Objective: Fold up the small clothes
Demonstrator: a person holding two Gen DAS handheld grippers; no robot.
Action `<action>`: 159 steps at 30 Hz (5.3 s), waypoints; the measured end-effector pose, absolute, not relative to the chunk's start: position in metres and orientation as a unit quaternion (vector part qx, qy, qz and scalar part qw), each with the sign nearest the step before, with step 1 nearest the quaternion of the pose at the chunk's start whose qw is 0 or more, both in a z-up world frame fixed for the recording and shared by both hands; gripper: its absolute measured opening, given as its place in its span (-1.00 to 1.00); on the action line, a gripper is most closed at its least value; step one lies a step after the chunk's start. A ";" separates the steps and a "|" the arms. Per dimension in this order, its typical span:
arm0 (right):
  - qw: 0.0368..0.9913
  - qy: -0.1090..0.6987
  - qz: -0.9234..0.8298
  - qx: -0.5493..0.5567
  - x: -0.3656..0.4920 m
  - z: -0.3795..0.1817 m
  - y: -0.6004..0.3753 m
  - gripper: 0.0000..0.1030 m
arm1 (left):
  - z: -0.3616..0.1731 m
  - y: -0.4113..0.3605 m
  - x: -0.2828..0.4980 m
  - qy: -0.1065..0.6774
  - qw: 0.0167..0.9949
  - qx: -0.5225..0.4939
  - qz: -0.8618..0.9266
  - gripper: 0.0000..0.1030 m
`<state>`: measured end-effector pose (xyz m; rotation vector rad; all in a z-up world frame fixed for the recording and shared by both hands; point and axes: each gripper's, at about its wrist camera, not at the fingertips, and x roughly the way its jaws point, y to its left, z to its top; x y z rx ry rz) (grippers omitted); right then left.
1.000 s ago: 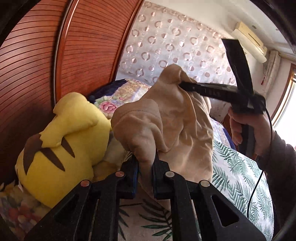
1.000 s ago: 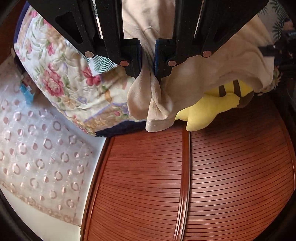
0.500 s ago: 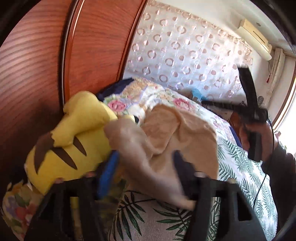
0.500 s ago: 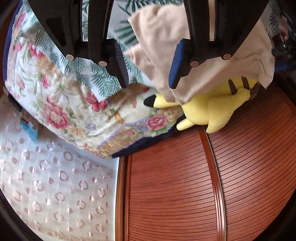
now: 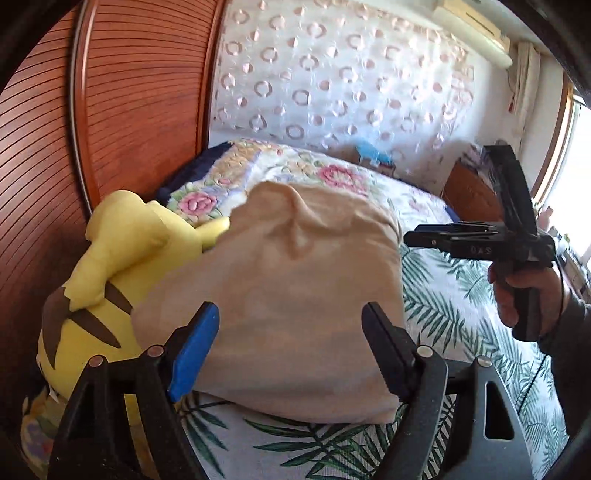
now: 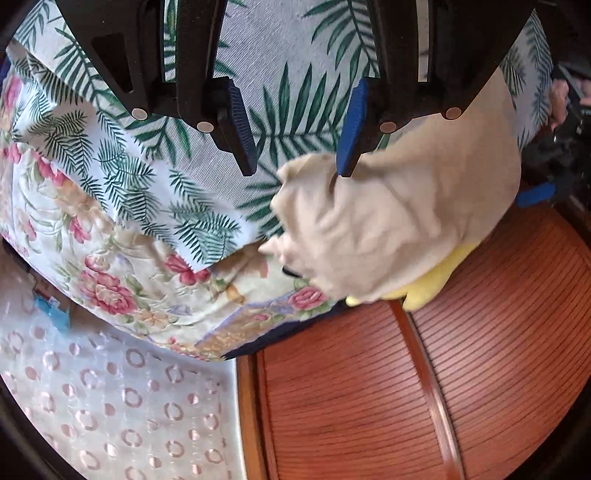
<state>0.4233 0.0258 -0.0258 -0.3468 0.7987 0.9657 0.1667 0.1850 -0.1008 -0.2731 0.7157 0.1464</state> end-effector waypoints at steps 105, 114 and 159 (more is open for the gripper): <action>0.940 0.247 0.232 -0.026 0.193 0.006 -0.192 0.10 | 0.001 -0.014 0.070 0.285 0.957 -0.014 -0.048 0.59; 0.954 0.217 0.204 -0.023 0.164 0.009 -0.196 0.11 | 0.038 -0.028 0.056 0.256 0.966 -0.007 -0.045 0.59; 0.973 0.149 0.174 -0.018 0.115 0.008 -0.199 0.38 | 0.081 -0.025 0.029 0.201 0.979 -0.010 -0.022 0.60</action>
